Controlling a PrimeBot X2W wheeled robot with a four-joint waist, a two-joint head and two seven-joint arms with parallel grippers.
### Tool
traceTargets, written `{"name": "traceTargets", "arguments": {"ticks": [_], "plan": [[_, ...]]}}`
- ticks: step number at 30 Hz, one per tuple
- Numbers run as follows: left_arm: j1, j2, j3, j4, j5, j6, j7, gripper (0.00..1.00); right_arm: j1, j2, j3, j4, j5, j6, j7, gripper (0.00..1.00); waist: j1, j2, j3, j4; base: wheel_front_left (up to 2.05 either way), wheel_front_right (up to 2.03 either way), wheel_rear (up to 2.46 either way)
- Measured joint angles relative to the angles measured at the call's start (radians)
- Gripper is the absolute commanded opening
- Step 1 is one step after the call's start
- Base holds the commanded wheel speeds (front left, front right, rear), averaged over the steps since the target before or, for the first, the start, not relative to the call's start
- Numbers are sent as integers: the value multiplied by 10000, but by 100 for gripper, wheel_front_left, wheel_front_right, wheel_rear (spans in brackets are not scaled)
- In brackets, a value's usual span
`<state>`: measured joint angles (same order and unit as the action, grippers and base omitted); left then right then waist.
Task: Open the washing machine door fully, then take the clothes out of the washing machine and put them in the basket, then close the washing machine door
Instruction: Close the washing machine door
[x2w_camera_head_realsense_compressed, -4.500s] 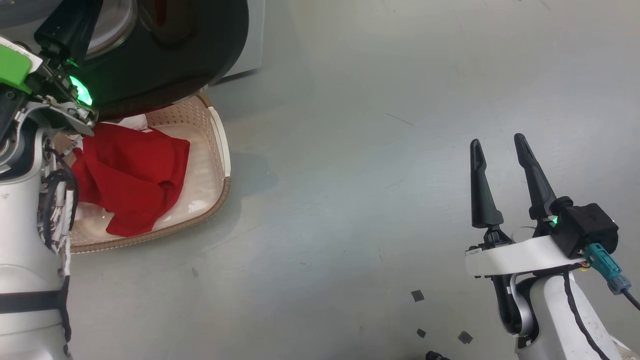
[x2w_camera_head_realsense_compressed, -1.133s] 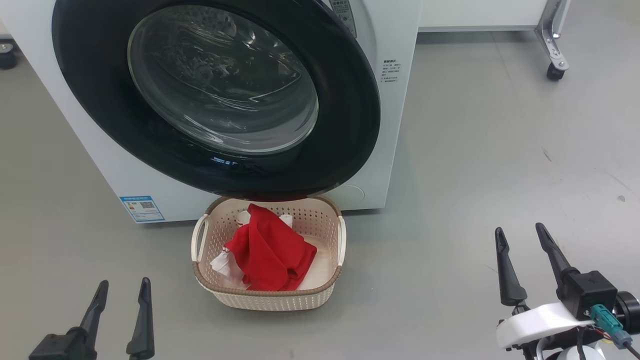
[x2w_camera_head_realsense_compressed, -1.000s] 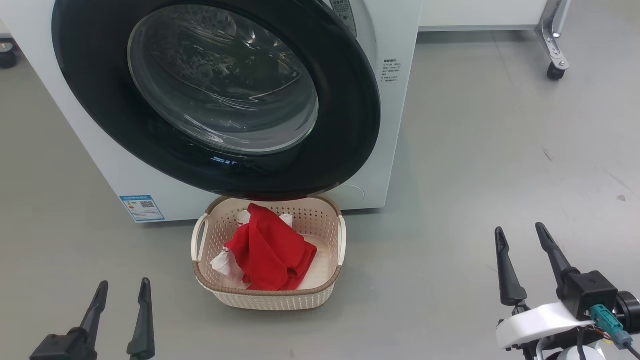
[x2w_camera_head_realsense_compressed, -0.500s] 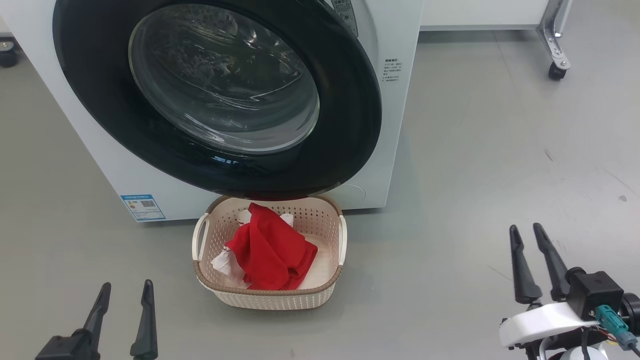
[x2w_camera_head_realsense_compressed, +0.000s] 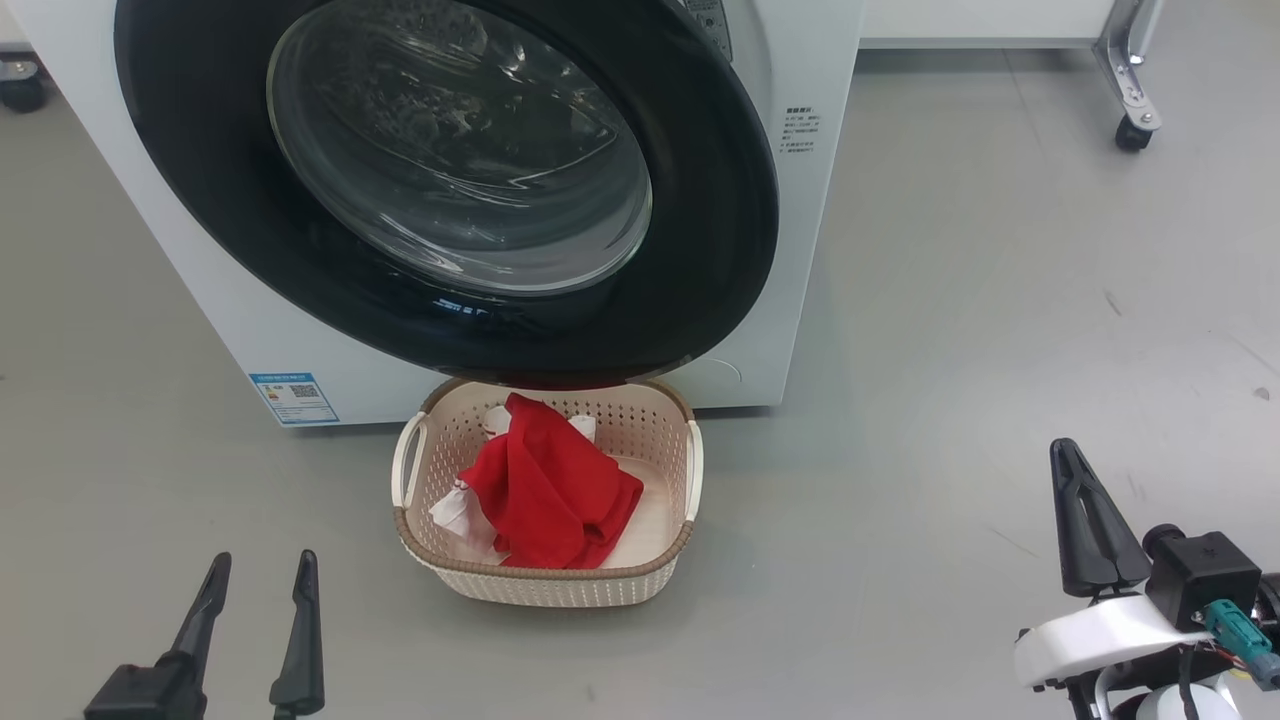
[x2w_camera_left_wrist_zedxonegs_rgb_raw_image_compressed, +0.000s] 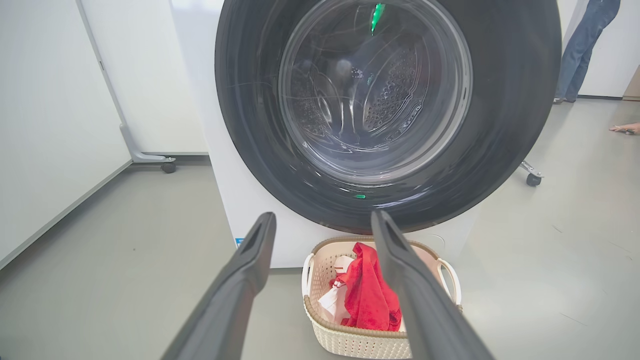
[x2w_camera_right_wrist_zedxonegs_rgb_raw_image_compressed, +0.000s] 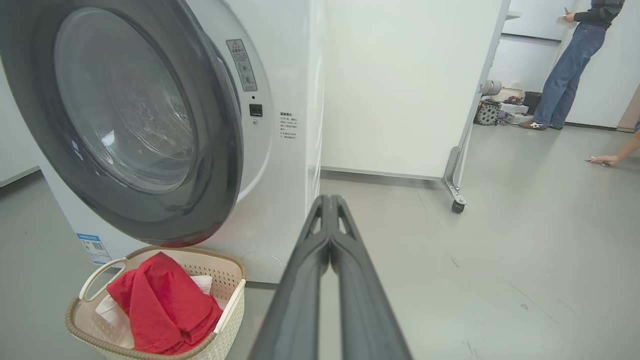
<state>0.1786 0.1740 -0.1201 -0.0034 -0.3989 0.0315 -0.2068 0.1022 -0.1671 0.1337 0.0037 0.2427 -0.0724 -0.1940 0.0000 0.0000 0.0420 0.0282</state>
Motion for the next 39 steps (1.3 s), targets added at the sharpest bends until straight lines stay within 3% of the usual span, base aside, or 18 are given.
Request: {"name": "traceTargets", "arguments": {"ticks": [7,13,25,39], "plan": [[-437,-10,-270,-257,73,-2,-27,100,-548,-270,-100,-29,-4,109,142,0,0,0,372,169,0,0,0],[-730,-128,-357,-456,125,-2,-31,100,-1327,-370,31,36,-2,422,364,0,0,0,728,457,0,0,0],[-1518,-368,-663,-692,226,-2,-71,100,-4178,-293,849,105,-81,1122,940,0,1,0,1725,1112,0,0,0],[-2406,-631,-938,-656,313,-105,-163,100,-6926,-31,1172,1137,-151,1448,1586,0,1,0,2819,1836,0,0,0]]}}
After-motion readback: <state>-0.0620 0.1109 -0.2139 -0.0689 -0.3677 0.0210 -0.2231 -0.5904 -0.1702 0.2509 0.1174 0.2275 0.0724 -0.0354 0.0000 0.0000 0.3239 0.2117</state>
